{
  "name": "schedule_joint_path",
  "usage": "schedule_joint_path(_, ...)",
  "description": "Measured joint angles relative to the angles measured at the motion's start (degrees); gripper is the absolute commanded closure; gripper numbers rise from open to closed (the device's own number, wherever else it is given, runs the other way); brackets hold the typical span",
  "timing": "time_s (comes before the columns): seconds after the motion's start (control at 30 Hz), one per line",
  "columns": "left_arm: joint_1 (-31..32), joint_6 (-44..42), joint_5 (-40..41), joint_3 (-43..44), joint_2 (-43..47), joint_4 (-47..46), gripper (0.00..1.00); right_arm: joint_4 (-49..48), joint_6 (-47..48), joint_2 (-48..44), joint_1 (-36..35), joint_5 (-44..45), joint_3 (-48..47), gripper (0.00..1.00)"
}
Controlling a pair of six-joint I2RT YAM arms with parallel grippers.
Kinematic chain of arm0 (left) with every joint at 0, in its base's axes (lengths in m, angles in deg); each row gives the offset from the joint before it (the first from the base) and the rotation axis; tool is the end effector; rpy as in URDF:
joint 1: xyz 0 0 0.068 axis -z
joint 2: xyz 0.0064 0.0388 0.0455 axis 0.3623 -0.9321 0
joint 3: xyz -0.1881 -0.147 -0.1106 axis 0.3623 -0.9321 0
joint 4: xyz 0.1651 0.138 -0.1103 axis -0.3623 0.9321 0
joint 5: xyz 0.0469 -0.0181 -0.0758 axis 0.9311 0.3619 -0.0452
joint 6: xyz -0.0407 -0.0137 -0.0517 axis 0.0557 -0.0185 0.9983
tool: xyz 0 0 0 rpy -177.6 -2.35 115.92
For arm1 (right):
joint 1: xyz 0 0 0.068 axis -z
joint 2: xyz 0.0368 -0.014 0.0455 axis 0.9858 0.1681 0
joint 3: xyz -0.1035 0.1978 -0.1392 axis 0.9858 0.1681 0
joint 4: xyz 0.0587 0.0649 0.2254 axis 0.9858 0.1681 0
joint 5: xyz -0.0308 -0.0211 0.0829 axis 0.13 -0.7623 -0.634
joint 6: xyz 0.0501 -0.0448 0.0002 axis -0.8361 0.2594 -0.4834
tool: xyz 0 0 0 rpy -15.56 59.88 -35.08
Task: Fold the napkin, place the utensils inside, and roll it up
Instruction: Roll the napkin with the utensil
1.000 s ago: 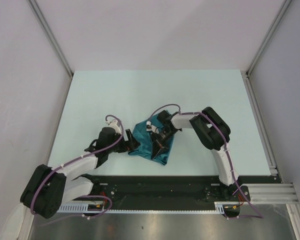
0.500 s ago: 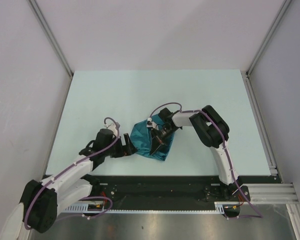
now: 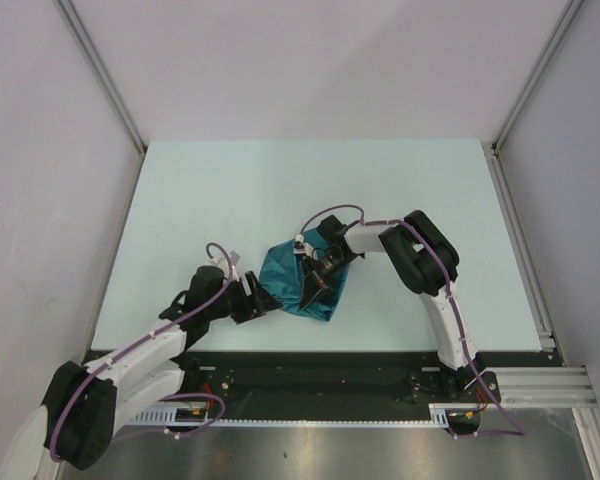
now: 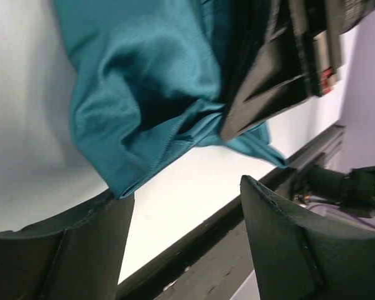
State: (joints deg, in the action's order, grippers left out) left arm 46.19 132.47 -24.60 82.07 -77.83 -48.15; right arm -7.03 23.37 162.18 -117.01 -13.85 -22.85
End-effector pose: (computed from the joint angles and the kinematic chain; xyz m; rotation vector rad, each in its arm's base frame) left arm 0.1451 -0.0902 0.1389 -0.2521 2.4457 -1.0620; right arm 0.2768 0.2669 0.0798 0.6343 -2.3147 -1.4707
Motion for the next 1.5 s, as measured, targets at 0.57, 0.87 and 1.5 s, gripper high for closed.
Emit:
schedule_joint_path(0.57, -1.97, 11.61, -3.32, -4.35, -7.93, -26.21, 0.30, -1.40, -0.70, 0.00, 0.07, -0.17, 0.42, 1.00)
schedule_joint_path(0.87, -3.78, 11.19, -1.77, -6.49, -10.23, -31.15, 0.30, -1.77, -0.96, 0.00, 0.07, -0.22, 0.48, 1.00)
schedule_joint_path(1.5, -4.61, 9.57, 0.00, -7.28, -14.21, -33.90, 0.30, -0.87, -5.86, -3.45, 0.13, 1.09, 1.38, 0.43)
